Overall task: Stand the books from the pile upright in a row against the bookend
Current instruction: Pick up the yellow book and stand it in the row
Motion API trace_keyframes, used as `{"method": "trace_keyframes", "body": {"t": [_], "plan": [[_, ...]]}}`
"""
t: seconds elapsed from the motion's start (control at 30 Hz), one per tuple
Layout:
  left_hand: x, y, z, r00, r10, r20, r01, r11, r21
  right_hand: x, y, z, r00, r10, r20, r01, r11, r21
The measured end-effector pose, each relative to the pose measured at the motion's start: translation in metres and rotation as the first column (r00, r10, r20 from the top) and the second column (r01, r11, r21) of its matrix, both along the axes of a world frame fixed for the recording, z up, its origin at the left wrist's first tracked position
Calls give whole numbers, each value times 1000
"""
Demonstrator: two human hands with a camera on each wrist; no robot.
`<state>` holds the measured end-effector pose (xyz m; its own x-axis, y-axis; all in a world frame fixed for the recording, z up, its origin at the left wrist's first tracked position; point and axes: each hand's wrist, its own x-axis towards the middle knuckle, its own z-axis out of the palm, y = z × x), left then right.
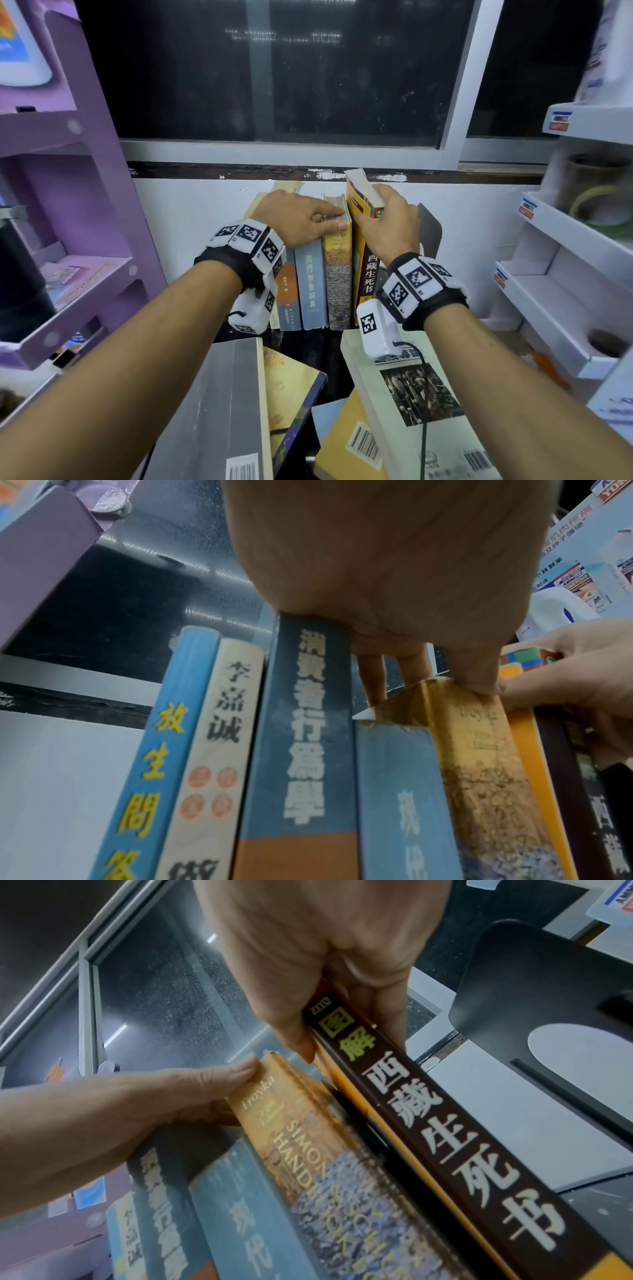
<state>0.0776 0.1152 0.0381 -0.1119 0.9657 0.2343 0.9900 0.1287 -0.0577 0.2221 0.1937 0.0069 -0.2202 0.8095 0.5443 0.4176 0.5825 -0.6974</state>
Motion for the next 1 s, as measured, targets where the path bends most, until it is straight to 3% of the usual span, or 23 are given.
{"method": "trace_keyframes", "body": {"t": [0.3,0.57,0.7,1.0], "plan": [[4,-2,0,1000,10,-11,-10,1000,19,-1,9,-3,995,54,81,-55,998,10],[5,-5,3,1000,9,-11,-9,1000,-14,18,10,16,926,271,261,-227,956,-186],[1,-1,2,1000,-11,-20,10,999,-38,24,5,15,895,368,253,-311,920,-237],[1,-1,2,999,-13,-33,12,999,-30,24,3,7,907,383,177,-341,912,-229]]}}
